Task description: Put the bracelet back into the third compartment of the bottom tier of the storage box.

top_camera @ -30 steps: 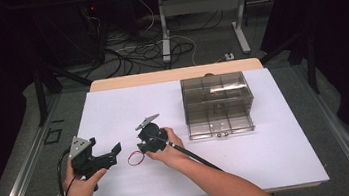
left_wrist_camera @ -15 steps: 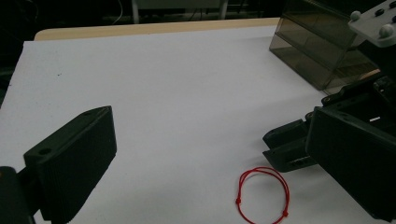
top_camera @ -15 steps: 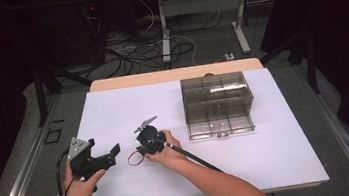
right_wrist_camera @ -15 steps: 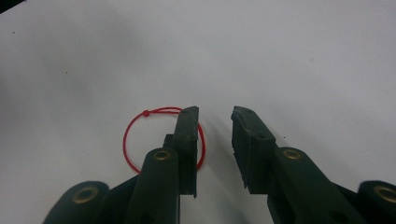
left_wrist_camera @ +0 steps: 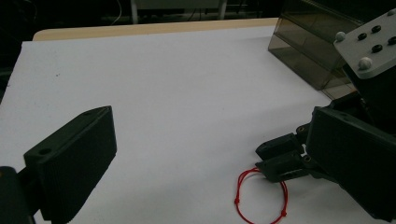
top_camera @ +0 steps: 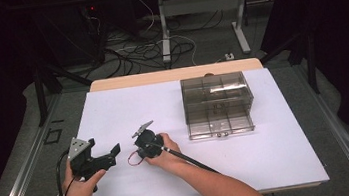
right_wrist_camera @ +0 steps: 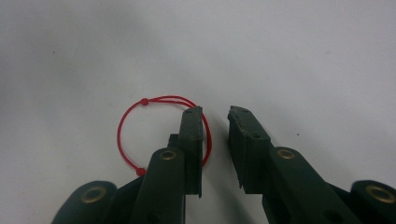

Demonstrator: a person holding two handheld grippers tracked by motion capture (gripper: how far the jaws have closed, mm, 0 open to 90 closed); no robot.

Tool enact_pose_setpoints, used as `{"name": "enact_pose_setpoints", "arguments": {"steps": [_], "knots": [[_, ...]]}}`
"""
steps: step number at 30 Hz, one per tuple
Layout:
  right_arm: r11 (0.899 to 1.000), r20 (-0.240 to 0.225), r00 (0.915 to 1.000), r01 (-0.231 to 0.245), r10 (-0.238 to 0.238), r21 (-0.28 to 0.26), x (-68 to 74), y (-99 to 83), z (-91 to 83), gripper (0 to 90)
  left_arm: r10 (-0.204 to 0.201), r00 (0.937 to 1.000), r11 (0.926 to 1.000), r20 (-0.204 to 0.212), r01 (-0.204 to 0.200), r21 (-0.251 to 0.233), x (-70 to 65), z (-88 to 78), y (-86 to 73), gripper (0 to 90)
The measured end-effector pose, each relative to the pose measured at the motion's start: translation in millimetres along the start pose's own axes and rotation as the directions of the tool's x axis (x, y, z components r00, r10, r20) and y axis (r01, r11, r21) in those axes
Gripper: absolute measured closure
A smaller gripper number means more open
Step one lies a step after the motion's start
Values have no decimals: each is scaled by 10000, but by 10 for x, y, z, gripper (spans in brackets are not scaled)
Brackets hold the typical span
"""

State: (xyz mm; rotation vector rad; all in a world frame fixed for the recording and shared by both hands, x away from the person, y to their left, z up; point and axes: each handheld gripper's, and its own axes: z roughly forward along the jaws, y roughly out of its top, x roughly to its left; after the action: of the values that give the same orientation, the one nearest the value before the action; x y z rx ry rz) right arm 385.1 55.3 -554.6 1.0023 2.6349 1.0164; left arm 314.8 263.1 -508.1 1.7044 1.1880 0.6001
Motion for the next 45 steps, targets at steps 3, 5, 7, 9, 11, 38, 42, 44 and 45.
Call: {"name": "enact_pose_setpoints", "arguments": {"steps": [3,5,7,9,11,38,42,44,45], "knots": [[9991,100,9991,405,-404,-92,-6,-8,5,775,10,10000,10000,15,-10,22,-1,-3,1,17],[9993,158,9993,355,-353,-99,10,-16,4,787,9,10000,10000,8,-9,24,-2,-1,1,17],[9994,197,9993,327,-325,-99,21,-20,2,809,-2,10000,10000,16,2,7,0,1,0,17],[9993,187,9991,374,-373,-75,27,-18,2,838,-6,10000,10000,16,6,9,0,1,0,17],[9984,74,9984,556,-556,-85,30,-18,8,888,-21,10000,10000,26,21,17,0,-1,0,18],[9990,-113,9999,122,-127,-436,7,2,-75,900,39,10000,10000,-2,-39,43,-3,4,-1,21],[9982,-134,9997,174,-182,-577,-19,3,-114,900,50,10000,10000,-16,-50,38,-1,4,0,21],[9976,-159,9998,142,-153,-683,-39,2,-150,900,53,10000,10000,-26,-53,32,-1,4,0,21],[9978,-133,9999,-31,22,-659,-36,0,-168,900,54,10000,10000,-27,-54,34,-2,4,0,21]]}}
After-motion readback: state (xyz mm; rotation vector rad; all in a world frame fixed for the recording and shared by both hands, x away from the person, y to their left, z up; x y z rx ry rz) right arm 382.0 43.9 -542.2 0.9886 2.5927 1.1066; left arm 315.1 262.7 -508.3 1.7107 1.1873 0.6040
